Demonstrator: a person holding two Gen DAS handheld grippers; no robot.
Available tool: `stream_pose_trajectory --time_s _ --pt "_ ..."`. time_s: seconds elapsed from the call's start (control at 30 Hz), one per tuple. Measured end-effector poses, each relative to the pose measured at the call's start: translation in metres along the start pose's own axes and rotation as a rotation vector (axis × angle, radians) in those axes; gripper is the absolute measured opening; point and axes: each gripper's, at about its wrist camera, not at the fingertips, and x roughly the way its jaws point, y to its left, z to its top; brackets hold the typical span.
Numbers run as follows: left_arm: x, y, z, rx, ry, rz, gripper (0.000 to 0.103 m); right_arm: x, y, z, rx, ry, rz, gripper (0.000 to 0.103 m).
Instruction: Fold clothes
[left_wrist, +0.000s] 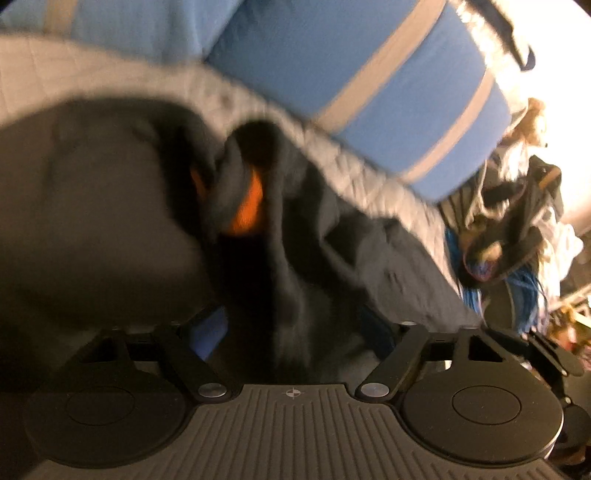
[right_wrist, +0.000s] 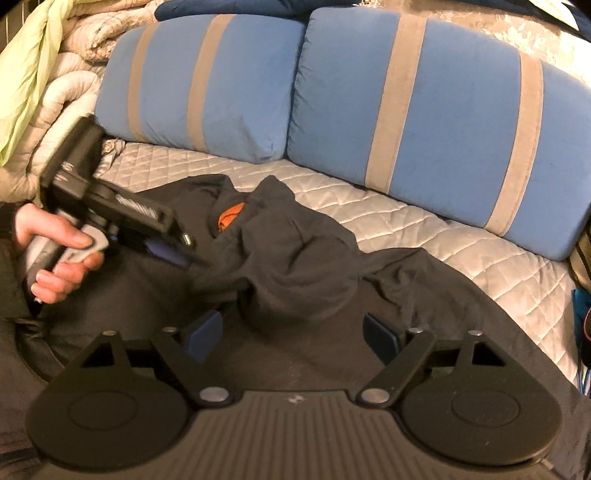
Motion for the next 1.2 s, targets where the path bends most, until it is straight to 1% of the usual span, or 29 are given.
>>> stream_pose_trajectory --time_s 0.07,0.1,0.17,0.3,0.43,0.53,0.63,0.7,0.77,0.9,1.03,1.17,1.2 --pt "0.001 -0.007 -0.003 0.036 0.021 -0.025 0.023 -0.001 -0.002 0.0 0.003 0.001 -0.006 0.089" --pt "0.002 -0.011 -0.005 0.054 0.032 -0.037 0.019 -0.001 -0.002 -0.001 0.004 0.002 -0.009 0.089" --pt "0.001 -0.019 -0.008 0.091 0.044 -0.065 0.019 -0.002 -0.004 -0.001 0.007 0.004 -0.015 0.089" --pt "-0.012 -0.04 -0.012 0.169 0.025 -0.13 0.019 -0.003 -0.007 -0.002 0.013 0.006 -0.026 0.089" --pt "-0.014 -0.057 -0.023 0.278 0.05 -0.135 0.019 -0.004 -0.011 -0.003 0.019 0.009 -0.038 0.09" --pt "-0.008 -0.062 -0.03 0.325 0.094 -0.111 0.019 -0.006 -0.012 -0.004 0.02 0.014 -0.044 0.09" --pt "-0.01 -0.058 -0.028 0.312 0.092 -0.083 0.023 -0.007 -0.014 -0.005 0.019 0.02 -0.046 0.09" --pt "-0.016 -0.054 -0.024 0.291 0.077 -0.071 0.034 -0.008 -0.015 -0.006 0.021 0.023 -0.048 0.09" --pt "-0.023 -0.051 -0.02 0.275 0.06 -0.058 0.04 -0.008 -0.016 -0.007 0.02 0.025 -0.049 0.09" --pt "-0.039 -0.048 -0.016 0.276 0.019 -0.021 0.053 -0.006 -0.017 -0.007 0.017 0.028 -0.048 0.09" --pt "-0.054 -0.043 -0.013 0.273 -0.031 0.045 0.054 -0.001 -0.025 0.002 0.026 0.014 -0.036 0.09" --pt "-0.062 -0.036 -0.013 0.235 -0.062 0.051 0.054 0.005 -0.033 0.011 0.035 0.001 -0.024 0.09" --pt "-0.064 -0.035 -0.014 0.234 -0.071 0.054 0.054 0.01 -0.04 0.015 0.054 0.004 -0.023 0.09"
